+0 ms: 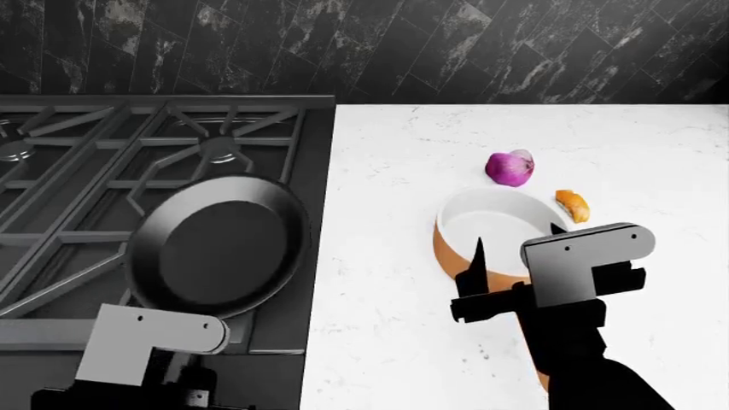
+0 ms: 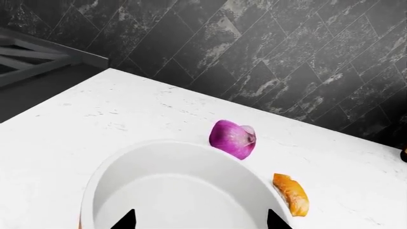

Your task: Place both pans onto different burners. Then place the onion and the sushi on different pans.

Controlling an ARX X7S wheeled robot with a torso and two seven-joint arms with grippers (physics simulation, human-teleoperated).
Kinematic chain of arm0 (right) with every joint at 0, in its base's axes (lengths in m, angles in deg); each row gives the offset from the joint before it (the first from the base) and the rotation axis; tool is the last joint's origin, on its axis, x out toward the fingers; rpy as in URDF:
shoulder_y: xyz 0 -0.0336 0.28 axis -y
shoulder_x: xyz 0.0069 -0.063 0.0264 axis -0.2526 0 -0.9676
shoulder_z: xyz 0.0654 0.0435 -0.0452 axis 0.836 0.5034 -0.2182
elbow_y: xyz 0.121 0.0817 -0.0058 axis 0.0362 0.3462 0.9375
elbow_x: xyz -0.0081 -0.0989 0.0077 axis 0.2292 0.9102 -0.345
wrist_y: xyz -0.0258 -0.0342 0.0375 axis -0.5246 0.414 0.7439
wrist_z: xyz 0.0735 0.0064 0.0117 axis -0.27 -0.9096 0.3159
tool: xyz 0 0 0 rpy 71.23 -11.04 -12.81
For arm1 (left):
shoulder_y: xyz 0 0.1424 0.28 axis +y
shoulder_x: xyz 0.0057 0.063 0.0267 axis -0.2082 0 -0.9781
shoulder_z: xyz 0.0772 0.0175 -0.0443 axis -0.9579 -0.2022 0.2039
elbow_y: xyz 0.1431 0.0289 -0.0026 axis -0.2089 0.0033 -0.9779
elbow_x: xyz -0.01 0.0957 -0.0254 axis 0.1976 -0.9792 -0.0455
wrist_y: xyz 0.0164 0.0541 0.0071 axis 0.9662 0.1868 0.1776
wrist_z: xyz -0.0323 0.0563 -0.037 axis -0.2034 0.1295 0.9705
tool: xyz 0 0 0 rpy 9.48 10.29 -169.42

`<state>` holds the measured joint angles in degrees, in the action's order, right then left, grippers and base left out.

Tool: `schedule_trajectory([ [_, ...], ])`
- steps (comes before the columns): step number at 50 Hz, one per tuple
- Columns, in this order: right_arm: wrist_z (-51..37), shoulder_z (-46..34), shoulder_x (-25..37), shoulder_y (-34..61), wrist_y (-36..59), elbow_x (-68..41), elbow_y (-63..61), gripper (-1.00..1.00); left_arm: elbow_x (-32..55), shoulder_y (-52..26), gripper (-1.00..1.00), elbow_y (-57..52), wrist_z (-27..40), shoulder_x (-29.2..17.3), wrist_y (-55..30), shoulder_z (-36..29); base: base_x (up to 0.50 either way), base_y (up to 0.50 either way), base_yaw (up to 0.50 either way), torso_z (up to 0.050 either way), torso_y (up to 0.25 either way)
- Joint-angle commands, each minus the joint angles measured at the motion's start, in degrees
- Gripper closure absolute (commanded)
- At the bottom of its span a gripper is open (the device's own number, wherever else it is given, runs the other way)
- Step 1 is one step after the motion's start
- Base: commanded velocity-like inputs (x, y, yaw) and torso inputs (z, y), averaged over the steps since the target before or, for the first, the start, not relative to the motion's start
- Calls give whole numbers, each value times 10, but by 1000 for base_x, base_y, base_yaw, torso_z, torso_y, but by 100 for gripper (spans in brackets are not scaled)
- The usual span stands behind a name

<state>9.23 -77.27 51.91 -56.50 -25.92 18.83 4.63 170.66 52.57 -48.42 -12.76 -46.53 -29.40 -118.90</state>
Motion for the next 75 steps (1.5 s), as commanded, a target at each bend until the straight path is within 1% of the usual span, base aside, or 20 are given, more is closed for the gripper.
schedule_trajectory([
  [1,5,-2,2,-12,2,-14,16,-100,-9,4,100,1,1,-1,2,0,0,0,0,0,0],
  [5,4,-1,2,-12,3,-15,15,-100,-9,-1,100,-1,0,-4,3,3,0,0,0,0,0],
  [19,0,5,4,-13,15,-21,-3,-100,79,-133,100,-54,58,-44,2,47,0,0,0,0,0],
  [26,-4,15,4,-1,45,-31,-25,-100,69,-139,100,-55,50,-42,-1,50,0,0,0,0,0],
  [29,-4,27,2,10,79,-44,-50,-100,65,-140,100,-55,47,-40,-4,49,0,0,0,0,0],
  [32,-4,53,-15,67,197,-78,-98,-100,46,-121,100,-53,29,-42,-1,54,0,0,0,0,0],
  [34,-4,65,-25,91,248,-91,-113,-100,41,-115,100,-53,23,-44,1,56,0,0,0,0,0],
  [35,-28,82,-25,116,288,-138,-110,-100,36,-108,100,-53,17,-49,4,60,0,0,0,0,0],
  [37,-200,118,27,160,288,-310,-44,-100,28,-98,100,-52,6,-55,8,66,0,0,0,0,0],
  [39,-372,113,57,203,286,-482,13,-100,19,-91,100,-51,-5,-55,10,69,0,0,0,0,0],
  [41,-533,91,77,230,278,-654,51,-100,10,-87,100,-49,-15,-53,10,70,0,0,0,0,0],
  [43,-608,58,99,254,258,-826,77,-100,-1,-81,100,-46,-27,-50,10,71,0,0,0,0,0],
  [45,-662,23,119,273,235,-909,92,-100,-11,-73,100,-42,-39,-48,12,74,0,0,0,0,5],
  [47,-703,-11,138,287,213,-955,97,-100,-23,-64,100,-40,-52,-47,15,76,0,0,0,0,0],
  [49,-718,-35,153,293,193,-975,97,-100,-27,-61,100,-38,-59,-45,16,77,0,0,0,0,0],
  [54,-722,-108,198,308,126,-1000,79,-100,-29,-67,100,-34,-65,-40,13,75,0,0,0,0,2],
  [64,-722,-282,299,401,-27,-1035,23,-100,-30,-72,100,-26,-80,-39,12,77,0,0,0,0,1],
  [69,-724,-368,361,447,-106,-1049,-17,-100,-40,-70,100,-18,-96,-34,10,77,0,0,0,0,2],
  [75,-723,-453,404,481,-174,-1047,-52,-100,-49,-72,100,-8,-115,-25,8,75,0,0,0,0,2],
])
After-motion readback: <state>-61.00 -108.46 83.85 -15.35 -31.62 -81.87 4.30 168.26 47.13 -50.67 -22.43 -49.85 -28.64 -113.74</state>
